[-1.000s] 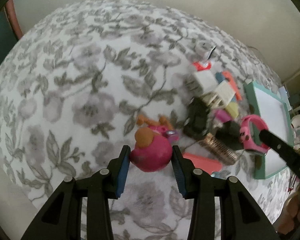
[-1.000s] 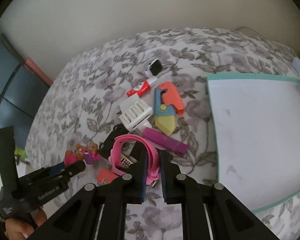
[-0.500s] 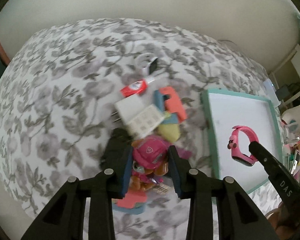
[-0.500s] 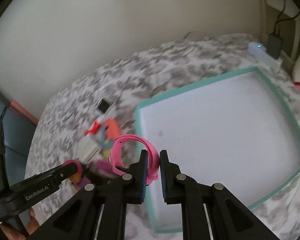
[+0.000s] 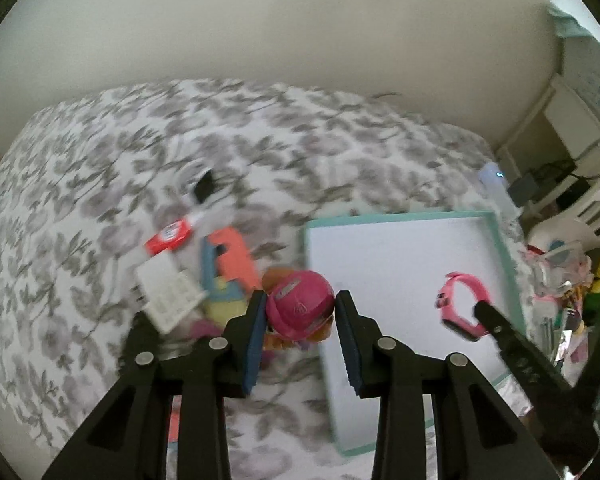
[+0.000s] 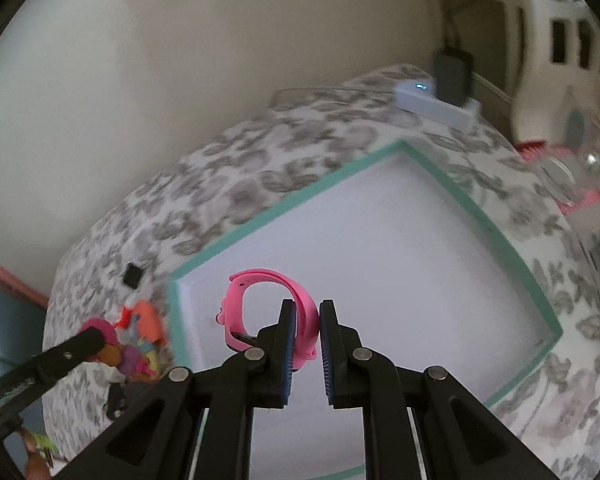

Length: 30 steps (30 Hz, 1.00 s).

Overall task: Organize rigid objects
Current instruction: 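Carry both items into the teal-rimmed tray and open both tools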

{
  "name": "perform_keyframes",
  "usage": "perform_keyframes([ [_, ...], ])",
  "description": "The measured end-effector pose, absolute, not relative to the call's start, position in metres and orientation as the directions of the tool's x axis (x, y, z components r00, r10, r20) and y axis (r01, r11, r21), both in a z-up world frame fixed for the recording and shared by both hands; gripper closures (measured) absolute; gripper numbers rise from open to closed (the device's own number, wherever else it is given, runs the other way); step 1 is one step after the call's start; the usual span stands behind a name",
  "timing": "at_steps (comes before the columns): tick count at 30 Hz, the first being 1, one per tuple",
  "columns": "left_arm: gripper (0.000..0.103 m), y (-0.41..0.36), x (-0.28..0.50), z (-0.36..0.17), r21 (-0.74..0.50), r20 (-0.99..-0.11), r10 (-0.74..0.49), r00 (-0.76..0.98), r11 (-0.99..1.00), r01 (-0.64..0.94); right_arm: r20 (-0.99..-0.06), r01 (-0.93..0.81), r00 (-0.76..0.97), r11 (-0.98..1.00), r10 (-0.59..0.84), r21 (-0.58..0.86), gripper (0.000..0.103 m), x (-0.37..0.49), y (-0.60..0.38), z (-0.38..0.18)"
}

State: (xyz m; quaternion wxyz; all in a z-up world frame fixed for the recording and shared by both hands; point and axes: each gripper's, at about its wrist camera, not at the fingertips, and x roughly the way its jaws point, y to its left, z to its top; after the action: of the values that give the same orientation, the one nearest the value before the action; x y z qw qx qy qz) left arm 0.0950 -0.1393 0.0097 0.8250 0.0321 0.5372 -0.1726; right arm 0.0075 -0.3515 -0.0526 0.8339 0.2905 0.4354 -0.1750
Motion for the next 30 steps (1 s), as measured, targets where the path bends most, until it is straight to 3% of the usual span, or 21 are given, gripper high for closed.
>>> perform_keyframes([
  [13, 0.067, -0.215, 0.080, -0.014, -0.141, -0.886, -0.304, 0.349, 0.895, 0.424, -0.880, 0.618, 0.450, 0.764, -0.154, 0.183, 0.090, 0.000, -0.376, -0.066],
  [27, 0.065, -0.214, 0.079, -0.028, -0.133, -0.900, -0.283, 0.332, 0.903, 0.410, -0.900, 0.634, 0.405, 0.759, -0.160, 0.150, 0.086, 0.000, -0.377, -0.071],
  [30, 0.053, -0.214, 0.077, -0.025, -0.147, -0.897, -0.298, 0.327, 0.898, 0.414, -0.899, 0.632, 0.409, 0.759, -0.156, 0.156, 0.072, 0.000, -0.378, -0.069],
])
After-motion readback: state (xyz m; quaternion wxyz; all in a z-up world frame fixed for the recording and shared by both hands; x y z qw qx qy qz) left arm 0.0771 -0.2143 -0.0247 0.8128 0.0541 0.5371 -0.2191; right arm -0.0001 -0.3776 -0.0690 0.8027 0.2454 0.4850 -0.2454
